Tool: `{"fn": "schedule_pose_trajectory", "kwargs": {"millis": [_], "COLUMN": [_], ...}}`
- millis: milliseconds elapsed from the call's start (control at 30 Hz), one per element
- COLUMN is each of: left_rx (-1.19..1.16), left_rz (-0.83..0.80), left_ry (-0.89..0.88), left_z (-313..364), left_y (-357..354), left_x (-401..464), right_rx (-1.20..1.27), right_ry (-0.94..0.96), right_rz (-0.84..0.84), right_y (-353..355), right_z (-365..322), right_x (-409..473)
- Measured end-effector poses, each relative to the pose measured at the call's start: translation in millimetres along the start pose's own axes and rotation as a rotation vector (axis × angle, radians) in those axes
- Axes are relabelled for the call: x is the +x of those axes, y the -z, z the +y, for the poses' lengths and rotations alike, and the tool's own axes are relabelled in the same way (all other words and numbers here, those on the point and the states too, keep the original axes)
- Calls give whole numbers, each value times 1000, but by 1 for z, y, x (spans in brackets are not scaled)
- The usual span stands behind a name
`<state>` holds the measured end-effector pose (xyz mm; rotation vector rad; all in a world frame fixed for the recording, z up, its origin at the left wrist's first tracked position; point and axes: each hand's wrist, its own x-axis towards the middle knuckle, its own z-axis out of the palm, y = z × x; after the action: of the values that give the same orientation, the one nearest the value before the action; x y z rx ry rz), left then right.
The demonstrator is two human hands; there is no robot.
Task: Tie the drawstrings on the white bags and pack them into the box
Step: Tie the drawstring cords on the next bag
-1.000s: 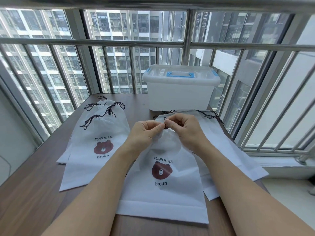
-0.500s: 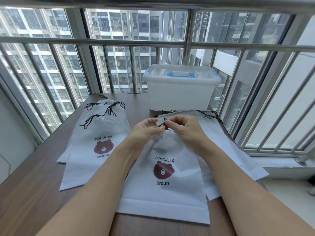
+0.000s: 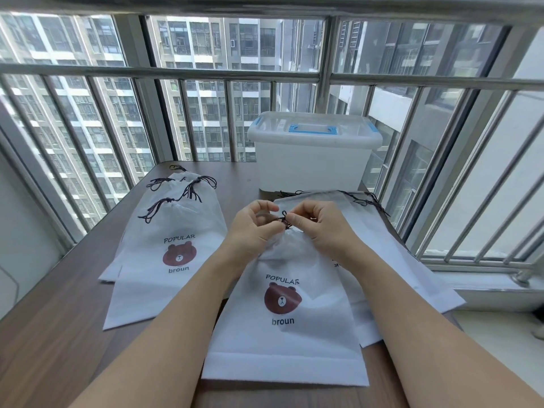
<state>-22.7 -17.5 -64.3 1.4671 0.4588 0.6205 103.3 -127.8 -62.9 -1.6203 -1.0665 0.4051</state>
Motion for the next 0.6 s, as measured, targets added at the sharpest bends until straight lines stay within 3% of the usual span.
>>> {"fn": "schedule_pose_trajectory", "kwargs": {"millis": [200,600], "left_rx": [242,380], "left_rz": [4,79], "left_ry": [-185,-398], "left_z": [-5,-1], "left_y": [0,-2], "left_x": [-4,-9], "right_rx": [-190,132], "right_ry": [-27,-114], "right_rz": [-50,-108], "right_y": [0,5], "right_z": [3,-3], "right_x": [1,-2]}}
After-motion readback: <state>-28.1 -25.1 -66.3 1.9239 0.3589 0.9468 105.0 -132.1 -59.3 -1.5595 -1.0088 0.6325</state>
